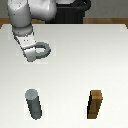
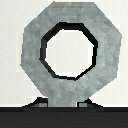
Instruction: Put the loop with the handle onto the peg.
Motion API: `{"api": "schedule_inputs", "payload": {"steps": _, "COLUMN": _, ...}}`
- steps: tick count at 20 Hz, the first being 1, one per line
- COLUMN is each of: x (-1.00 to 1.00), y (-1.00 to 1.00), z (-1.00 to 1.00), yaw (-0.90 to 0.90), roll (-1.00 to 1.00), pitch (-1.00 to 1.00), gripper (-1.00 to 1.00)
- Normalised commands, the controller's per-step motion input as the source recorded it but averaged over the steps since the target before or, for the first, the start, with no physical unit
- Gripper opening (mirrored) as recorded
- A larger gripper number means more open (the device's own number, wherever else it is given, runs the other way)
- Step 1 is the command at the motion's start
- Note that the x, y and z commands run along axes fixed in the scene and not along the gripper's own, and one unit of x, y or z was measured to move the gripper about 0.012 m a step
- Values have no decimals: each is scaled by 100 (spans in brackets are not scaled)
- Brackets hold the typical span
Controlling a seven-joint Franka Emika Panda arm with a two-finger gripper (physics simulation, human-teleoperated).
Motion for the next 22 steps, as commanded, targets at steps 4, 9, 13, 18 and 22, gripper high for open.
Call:
{"api": "schedule_inputs", "payload": {"steps": 4, "x": 0, "y": 0, "z": 0, "yaw": 0, "roll": 0, "pitch": 0, "gripper": 100}}
{"api": "schedule_inputs", "payload": {"steps": 9, "x": 0, "y": 0, "z": 0, "yaw": 0, "roll": 0, "pitch": 0, "gripper": 100}}
{"api": "schedule_inputs", "payload": {"steps": 13, "x": 0, "y": 0, "z": 50, "yaw": 0, "roll": 0, "pitch": 0, "gripper": 100}}
{"api": "schedule_inputs", "payload": {"steps": 18, "x": 0, "y": 0, "z": 80, "yaw": 0, "roll": 0, "pitch": 0, "gripper": 100}}
{"api": "schedule_inputs", "payload": {"steps": 22, "x": 0, "y": 0, "z": 0, "yaw": 0, "roll": 0, "pitch": 0, "gripper": 100}}
